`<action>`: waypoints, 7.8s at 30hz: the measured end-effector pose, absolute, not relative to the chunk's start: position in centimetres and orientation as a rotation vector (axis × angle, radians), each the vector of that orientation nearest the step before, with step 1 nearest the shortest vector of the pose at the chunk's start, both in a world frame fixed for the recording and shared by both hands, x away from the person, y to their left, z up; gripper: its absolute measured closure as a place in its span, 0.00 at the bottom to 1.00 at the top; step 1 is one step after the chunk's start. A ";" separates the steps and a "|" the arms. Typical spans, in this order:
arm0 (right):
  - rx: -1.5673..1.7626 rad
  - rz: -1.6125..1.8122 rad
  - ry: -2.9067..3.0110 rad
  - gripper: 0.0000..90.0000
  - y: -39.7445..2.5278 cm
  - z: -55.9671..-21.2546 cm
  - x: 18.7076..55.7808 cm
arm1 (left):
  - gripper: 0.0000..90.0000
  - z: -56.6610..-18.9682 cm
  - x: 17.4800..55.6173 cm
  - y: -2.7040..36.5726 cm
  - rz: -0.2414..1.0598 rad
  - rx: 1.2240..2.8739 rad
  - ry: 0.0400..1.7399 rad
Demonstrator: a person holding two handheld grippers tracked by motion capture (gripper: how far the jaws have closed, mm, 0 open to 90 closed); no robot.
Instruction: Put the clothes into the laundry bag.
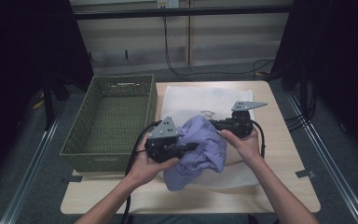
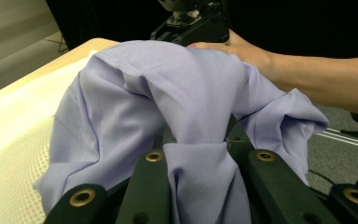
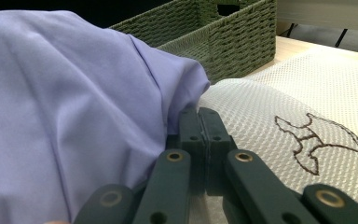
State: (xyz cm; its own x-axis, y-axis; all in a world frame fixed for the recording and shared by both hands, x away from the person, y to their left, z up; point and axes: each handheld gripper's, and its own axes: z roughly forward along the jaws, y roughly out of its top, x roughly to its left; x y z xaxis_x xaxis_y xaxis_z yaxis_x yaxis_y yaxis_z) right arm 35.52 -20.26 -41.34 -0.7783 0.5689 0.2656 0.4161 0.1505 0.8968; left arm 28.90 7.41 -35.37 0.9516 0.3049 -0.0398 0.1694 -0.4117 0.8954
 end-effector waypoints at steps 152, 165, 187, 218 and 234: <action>0.977 1.666 2.320 1.00 -19.6 -41.7 35.1 | 0.75 -48.3 27.0 5.9 -0.013 2.360 0.263; 0.980 1.669 2.322 1.00 -19.6 -41.7 35.0 | 0.99 -47.1 28.6 4.8 -0.027 2.315 0.328; 0.968 1.666 2.334 1.00 -19.5 -41.7 35.0 | 0.99 -46.7 31.4 3.6 0.050 2.284 0.462; 0.975 1.676 2.327 1.00 -20.0 -41.7 35.0 | 0.99 -47.2 35.0 1.9 0.139 2.216 0.599; 0.980 1.666 2.335 1.00 -19.8 -41.9 35.0 | 0.93 -48.0 35.1 1.7 0.155 2.196 0.613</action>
State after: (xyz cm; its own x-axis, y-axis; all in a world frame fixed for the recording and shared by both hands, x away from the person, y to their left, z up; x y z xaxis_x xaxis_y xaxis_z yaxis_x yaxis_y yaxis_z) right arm 35.01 -19.83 -41.92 -0.7855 0.5571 0.2696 0.4363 0.1895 0.8796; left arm 35.11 1.68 -48.05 0.8735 0.4776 -0.0947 0.3752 -0.5364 0.7560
